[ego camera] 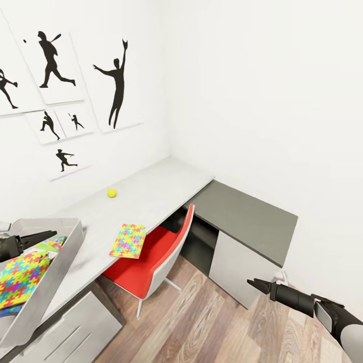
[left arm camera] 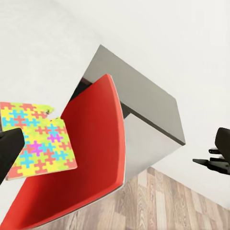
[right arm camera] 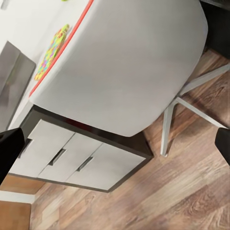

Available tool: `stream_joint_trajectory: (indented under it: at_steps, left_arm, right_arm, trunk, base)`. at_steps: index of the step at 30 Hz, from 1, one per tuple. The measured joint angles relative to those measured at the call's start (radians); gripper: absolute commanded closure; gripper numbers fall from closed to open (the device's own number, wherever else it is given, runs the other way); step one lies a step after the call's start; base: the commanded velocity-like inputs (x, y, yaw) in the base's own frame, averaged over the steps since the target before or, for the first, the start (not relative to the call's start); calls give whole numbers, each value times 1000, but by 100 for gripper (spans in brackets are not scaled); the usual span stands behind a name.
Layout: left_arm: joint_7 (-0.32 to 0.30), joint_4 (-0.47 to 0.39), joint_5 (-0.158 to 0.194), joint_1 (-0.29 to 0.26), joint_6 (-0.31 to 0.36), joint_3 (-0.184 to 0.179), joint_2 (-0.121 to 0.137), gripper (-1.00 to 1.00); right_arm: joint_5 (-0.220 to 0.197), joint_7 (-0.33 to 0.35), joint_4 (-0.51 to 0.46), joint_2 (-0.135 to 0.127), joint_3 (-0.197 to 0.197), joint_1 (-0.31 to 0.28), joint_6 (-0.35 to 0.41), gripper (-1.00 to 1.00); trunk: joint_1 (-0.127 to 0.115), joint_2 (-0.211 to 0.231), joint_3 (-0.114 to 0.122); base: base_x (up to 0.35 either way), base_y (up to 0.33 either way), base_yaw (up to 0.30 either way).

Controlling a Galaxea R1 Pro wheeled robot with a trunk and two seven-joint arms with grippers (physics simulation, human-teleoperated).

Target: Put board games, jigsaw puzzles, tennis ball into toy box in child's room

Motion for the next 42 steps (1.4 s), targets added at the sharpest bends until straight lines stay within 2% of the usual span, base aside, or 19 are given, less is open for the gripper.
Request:
stream_joint_trajectory:
  at_steps: [27, 42]
  left_arm:
    - [0, -1, 0, 0, 1, -2, -18, -100]
    - [0, -1, 0, 0, 2, -2, -24, -100]
  right_arm:
    - [0, 3, 0, 2, -1, 0, -2, -100]
    - [1, 5, 0, 2, 0, 1, -5, -100]
  trunk:
    - [0, 0, 0]
    - [0, 0, 13]
  base:
    - [1, -182, 3]
    - [0, -24, 167]
